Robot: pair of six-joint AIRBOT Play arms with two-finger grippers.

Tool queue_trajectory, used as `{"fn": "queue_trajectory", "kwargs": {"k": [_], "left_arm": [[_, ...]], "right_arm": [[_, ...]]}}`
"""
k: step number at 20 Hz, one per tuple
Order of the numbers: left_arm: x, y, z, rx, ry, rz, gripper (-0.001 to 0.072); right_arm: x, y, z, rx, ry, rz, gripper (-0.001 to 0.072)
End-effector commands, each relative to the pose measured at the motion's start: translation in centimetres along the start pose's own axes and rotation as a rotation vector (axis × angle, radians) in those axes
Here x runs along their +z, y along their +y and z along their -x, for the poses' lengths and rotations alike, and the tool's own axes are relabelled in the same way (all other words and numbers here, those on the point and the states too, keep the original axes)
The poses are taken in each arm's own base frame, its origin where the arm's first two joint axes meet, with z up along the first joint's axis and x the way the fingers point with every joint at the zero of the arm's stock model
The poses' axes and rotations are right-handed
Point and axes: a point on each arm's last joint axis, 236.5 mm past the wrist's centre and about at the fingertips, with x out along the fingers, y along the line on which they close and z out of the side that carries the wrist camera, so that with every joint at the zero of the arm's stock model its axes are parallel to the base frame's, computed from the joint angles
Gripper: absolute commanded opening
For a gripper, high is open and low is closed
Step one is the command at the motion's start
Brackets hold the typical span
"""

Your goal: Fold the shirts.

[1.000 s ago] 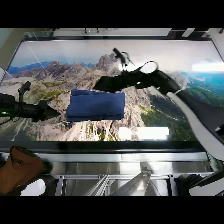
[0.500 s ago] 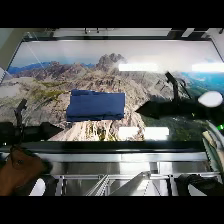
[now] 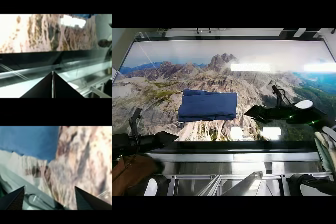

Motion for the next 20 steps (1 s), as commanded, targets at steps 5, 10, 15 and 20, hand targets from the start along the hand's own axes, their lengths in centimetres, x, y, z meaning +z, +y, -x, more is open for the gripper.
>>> {"fn": "queue_trajectory", "kwargs": {"k": [5, 10, 15, 20], "left_arm": [[-1.0, -0.3, -1.2, -0.088, 0.105, 0.069, 0.002], [-0.7, -0.6, -1.3, -0.111, 0.104, 0.086, 0.0019], [-0.3, -1.4, -0.5, -0.093, 0.039, 0.014, 0.0019], [-0.2, -1.8, -0.1, -0.089, 0.016, -0.015, 0.0019]], "right_arm": [[4.1, 0.3, -5.9, 0.176, 0.01, -0.125, 0.0683], [4.2, 4.1, -10.5, 0.241, 0.059, -0.088, 0.0672], [6.1, 5.3, -11.9, 0.283, 0.032, -0.109, 0.0439], [7.7, 8.0, -7.9, 0.394, 0.005, -0.04, 0.0019]]}}
